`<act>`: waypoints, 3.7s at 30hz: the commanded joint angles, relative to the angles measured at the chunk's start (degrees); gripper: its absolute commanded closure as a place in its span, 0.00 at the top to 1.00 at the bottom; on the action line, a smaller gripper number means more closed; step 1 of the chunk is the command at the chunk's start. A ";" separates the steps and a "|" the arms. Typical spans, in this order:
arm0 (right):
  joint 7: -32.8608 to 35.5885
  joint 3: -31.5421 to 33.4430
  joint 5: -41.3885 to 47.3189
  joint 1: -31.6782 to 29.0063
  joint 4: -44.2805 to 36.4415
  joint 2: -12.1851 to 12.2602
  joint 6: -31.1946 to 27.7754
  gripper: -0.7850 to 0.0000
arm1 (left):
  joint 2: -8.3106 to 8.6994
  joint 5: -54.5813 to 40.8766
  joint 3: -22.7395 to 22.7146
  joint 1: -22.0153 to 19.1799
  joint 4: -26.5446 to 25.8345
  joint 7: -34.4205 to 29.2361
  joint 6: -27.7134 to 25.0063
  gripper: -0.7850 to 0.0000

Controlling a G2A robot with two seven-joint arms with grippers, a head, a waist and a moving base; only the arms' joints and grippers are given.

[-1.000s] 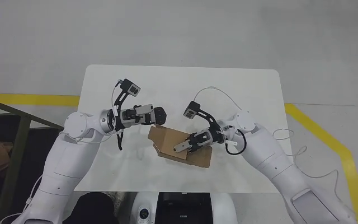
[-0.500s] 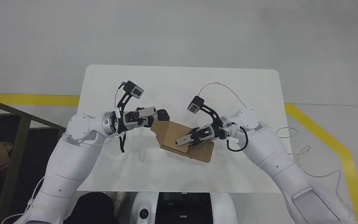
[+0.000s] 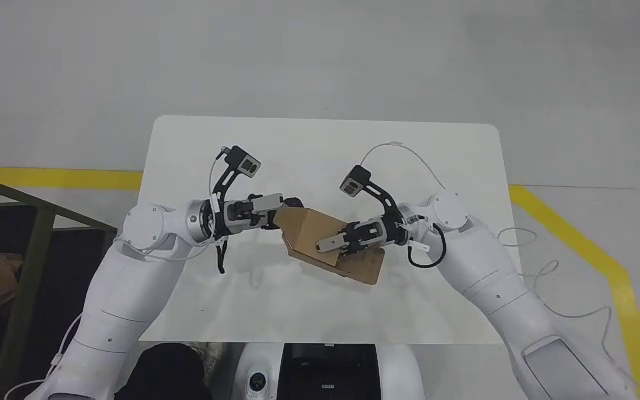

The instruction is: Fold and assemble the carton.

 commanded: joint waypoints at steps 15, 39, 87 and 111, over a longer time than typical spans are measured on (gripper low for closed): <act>2.08 1.91 -0.85 -0.73 -0.49 0.47 2.08 0.00 | 1.30 8.81 -3.81 -3.38 1.66 -9.46 -0.99 1.00; 3.21 2.90 -3.42 -2.31 0.31 0.93 3.89 0.00 | 4.65 14.61 4.72 -10.96 2.01 -21.28 1.63 1.00; 2.58 3.98 -0.91 -2.57 -4.25 0.43 2.58 0.00 | 7.65 18.97 3.33 -5.57 2.23 -14.71 6.70 1.00; 3.52 2.87 -1.64 -2.37 -5.07 -0.02 3.53 0.00 | 8.14 17.09 1.46 -5.98 2.95 -10.98 6.69 1.00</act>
